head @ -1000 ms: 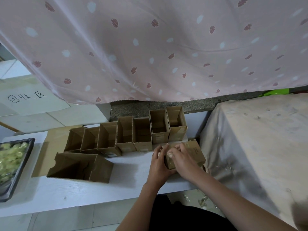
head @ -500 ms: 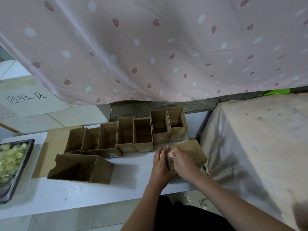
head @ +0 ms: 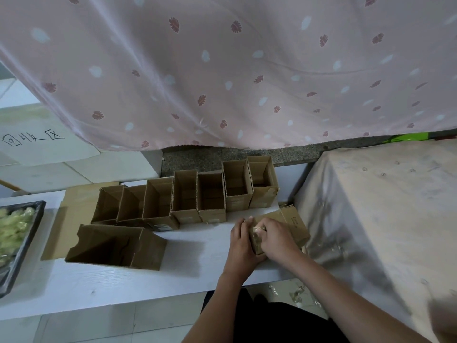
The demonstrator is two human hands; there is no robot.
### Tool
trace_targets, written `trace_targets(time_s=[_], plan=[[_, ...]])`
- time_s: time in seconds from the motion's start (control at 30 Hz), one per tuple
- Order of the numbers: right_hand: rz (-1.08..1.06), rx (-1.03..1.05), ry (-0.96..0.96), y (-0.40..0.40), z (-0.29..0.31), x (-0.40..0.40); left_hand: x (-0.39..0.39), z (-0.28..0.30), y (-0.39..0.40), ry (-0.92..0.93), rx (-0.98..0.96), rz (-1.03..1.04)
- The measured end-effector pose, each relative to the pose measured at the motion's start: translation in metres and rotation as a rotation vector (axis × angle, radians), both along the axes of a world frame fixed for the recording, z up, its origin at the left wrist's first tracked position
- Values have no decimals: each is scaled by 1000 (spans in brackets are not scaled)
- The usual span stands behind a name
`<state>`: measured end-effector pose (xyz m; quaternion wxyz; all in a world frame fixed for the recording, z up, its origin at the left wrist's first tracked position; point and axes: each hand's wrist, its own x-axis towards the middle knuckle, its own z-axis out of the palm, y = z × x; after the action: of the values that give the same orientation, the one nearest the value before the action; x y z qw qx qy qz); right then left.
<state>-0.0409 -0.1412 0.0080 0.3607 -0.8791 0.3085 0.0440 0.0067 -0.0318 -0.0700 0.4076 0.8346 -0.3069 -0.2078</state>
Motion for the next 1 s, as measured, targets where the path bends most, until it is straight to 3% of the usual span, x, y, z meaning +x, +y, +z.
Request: trace_targets(time_s=[0.1, 0.2, 0.3, 0.4, 1.0], plan=[[21, -84, 69, 0, 11, 2, 1, -1, 3, 17, 21, 37], [-35, -154, -65, -24, 40, 12, 10, -9, 25, 44, 83, 147], [29, -94, -106, -40, 60, 19, 11, -8, 32, 4, 107, 86], [109, -14, -61, -30, 51, 14, 14, 0, 25, -10, 96, 71], [48, 100, 18, -33, 27, 1, 19, 6, 33, -114, 144, 39]])
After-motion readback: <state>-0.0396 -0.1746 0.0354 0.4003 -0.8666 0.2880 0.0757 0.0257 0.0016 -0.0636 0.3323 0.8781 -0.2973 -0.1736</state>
